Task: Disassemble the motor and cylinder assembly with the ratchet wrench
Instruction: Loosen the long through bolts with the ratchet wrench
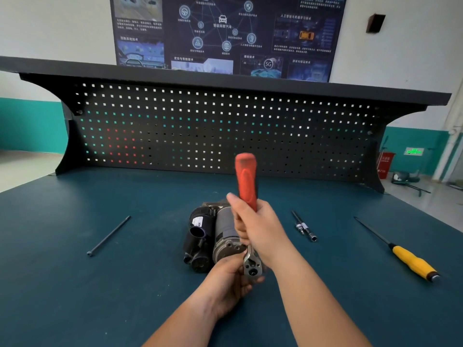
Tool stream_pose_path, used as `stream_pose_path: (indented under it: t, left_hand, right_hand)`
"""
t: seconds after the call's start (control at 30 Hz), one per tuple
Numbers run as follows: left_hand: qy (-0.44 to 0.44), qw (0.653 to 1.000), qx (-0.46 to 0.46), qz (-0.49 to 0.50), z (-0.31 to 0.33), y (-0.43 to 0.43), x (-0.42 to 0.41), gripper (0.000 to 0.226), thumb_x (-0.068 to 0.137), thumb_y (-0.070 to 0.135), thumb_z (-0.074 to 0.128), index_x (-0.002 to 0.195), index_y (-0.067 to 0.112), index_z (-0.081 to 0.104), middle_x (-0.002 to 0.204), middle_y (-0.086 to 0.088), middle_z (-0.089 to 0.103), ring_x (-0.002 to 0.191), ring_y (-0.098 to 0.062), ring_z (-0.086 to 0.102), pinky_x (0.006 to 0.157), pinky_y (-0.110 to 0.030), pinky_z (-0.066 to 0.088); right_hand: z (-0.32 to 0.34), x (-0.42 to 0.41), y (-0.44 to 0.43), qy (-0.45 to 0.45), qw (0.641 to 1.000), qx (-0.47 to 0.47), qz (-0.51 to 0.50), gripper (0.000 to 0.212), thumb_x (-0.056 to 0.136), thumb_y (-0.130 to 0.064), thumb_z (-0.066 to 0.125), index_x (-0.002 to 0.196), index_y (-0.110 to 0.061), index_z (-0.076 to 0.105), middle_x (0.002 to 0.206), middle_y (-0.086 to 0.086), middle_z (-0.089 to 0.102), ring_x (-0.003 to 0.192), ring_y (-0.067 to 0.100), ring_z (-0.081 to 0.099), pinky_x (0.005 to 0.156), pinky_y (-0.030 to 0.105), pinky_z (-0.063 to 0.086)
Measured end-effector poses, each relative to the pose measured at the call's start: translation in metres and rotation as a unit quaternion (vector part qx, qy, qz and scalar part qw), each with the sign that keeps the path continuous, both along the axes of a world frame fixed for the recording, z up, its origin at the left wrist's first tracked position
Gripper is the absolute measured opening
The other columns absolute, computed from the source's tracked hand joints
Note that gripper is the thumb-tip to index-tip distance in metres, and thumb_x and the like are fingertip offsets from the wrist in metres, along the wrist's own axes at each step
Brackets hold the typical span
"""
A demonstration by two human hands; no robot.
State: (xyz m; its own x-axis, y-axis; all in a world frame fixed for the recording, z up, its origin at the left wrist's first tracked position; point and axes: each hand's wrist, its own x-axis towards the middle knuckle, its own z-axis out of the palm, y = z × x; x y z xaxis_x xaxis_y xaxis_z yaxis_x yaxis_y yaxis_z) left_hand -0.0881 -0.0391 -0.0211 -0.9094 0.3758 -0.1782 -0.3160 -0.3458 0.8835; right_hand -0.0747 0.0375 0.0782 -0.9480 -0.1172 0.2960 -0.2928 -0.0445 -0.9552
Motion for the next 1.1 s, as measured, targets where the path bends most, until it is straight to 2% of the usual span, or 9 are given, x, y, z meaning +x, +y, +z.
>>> stream_pose_path:
  t: [0.13, 0.2, 0.33, 0.43, 0.57, 0.7, 0.87, 0.97, 1.1]
  left_hand:
    - [-0.008, 1.000, 0.011, 0.000, 0.003, 0.001, 0.002, 0.021, 0.088, 0.029, 0.057, 0.079, 0.016, 0.071, 0.072, -0.001, 0.071, 0.055, -0.011, 0.066, 0.039, -0.015, 0.038]
    - [-0.010, 1.000, 0.015, 0.000, 0.002, 0.001, 0.002, 0.020, 0.078, 0.034, 0.063, 0.077, 0.016, 0.070, 0.072, -0.003, 0.071, 0.055, -0.012, 0.066, 0.039, -0.015, 0.039]
    - [-0.002, 1.000, 0.021, 0.002, 0.003, 0.002, 0.003, 0.024, 0.069, 0.038, 0.064, 0.066, 0.016, 0.074, 0.070, -0.003, 0.071, 0.053, -0.012, 0.066, 0.039, -0.015, 0.039]
    - [0.012, 1.000, 0.018, 0.003, 0.005, 0.001, 0.005, 0.023, 0.070, 0.039, 0.063, 0.061, 0.021, 0.076, 0.071, -0.002, 0.072, 0.055, -0.012, 0.067, 0.040, -0.015, 0.039]
    - [0.023, 1.000, 0.016, -0.002, 0.005, 0.001, 0.005, 0.024, 0.071, 0.039, 0.062, 0.060, 0.022, 0.075, 0.072, 0.000, 0.072, 0.056, -0.013, 0.068, 0.039, -0.014, 0.035]
    - [0.014, 1.000, 0.014, -0.013, 0.002, 0.000, 0.003, 0.024, 0.070, 0.040, 0.063, 0.061, 0.020, 0.074, 0.074, -0.002, 0.072, 0.056, -0.015, 0.069, 0.038, -0.015, 0.037]
    - [0.002, 1.000, 0.019, -0.023, 0.000, -0.001, 0.000, 0.026, 0.069, 0.039, 0.063, 0.059, 0.019, 0.074, 0.070, -0.002, 0.071, 0.053, -0.014, 0.068, 0.040, -0.017, 0.044]
    - [-0.006, 0.999, 0.038, -0.021, -0.001, -0.001, -0.002, 0.023, 0.068, 0.037, 0.063, 0.061, 0.018, 0.075, 0.070, 0.001, 0.071, 0.054, -0.010, 0.065, 0.046, -0.018, 0.048]
    - [-0.003, 0.997, 0.069, -0.018, -0.002, 0.000, -0.004, 0.021, 0.069, 0.032, 0.064, 0.060, 0.017, 0.073, 0.074, -0.001, 0.070, 0.061, -0.009, 0.065, 0.061, -0.022, 0.049]
  right_hand:
    - [-0.007, 0.005, 0.013, 0.003, 0.989, -0.146, -0.014, 0.035, 0.072, -0.044, 0.061, 0.059, -0.017, 0.042, 0.042, -0.010, 0.026, 0.036, 0.005, 0.021, 0.038, 0.019, 0.017]
    - [-0.011, 0.006, 0.017, 0.003, 0.972, -0.230, -0.044, 0.034, 0.069, -0.044, 0.060, 0.057, -0.018, 0.042, 0.043, -0.008, 0.023, 0.035, 0.005, 0.020, 0.035, 0.018, 0.018]
    - [-0.023, 0.006, 0.025, -0.012, 0.912, -0.393, -0.117, 0.038, 0.092, -0.035, 0.049, 0.060, -0.019, 0.037, 0.041, -0.010, 0.022, 0.033, 0.004, 0.018, 0.032, 0.016, 0.016]
    - [-0.035, 0.009, 0.034, -0.040, 0.857, -0.489, -0.157, 0.044, 0.095, -0.040, 0.043, 0.057, -0.020, 0.035, 0.042, -0.009, 0.021, 0.034, 0.007, 0.018, 0.033, 0.018, 0.016]
    - [-0.050, 0.009, 0.042, -0.088, 0.795, -0.570, -0.185, 0.043, 0.091, -0.046, 0.045, 0.059, -0.020, 0.033, 0.044, -0.008, 0.019, 0.035, 0.010, 0.018, 0.034, 0.018, 0.016]
    - [-0.057, 0.007, 0.041, -0.108, 0.763, -0.600, -0.213, 0.041, 0.090, -0.048, 0.046, 0.063, -0.019, 0.034, 0.045, -0.008, 0.021, 0.034, 0.011, 0.021, 0.033, 0.017, 0.018]
    - [-0.054, 0.007, 0.036, -0.094, 0.770, -0.586, -0.234, 0.041, 0.092, -0.047, 0.045, 0.063, -0.020, 0.034, 0.045, -0.008, 0.021, 0.036, 0.011, 0.022, 0.034, 0.018, 0.018]
    - [-0.047, 0.008, 0.032, -0.066, 0.799, -0.547, -0.241, 0.042, 0.094, -0.044, 0.044, 0.061, -0.020, 0.034, 0.045, -0.008, 0.021, 0.037, 0.011, 0.021, 0.034, 0.018, 0.018]
    - [-0.034, 0.008, 0.029, -0.026, 0.856, -0.456, -0.242, 0.039, 0.097, -0.038, 0.042, 0.063, -0.020, 0.035, 0.043, -0.009, 0.022, 0.034, 0.008, 0.020, 0.034, 0.016, 0.019]
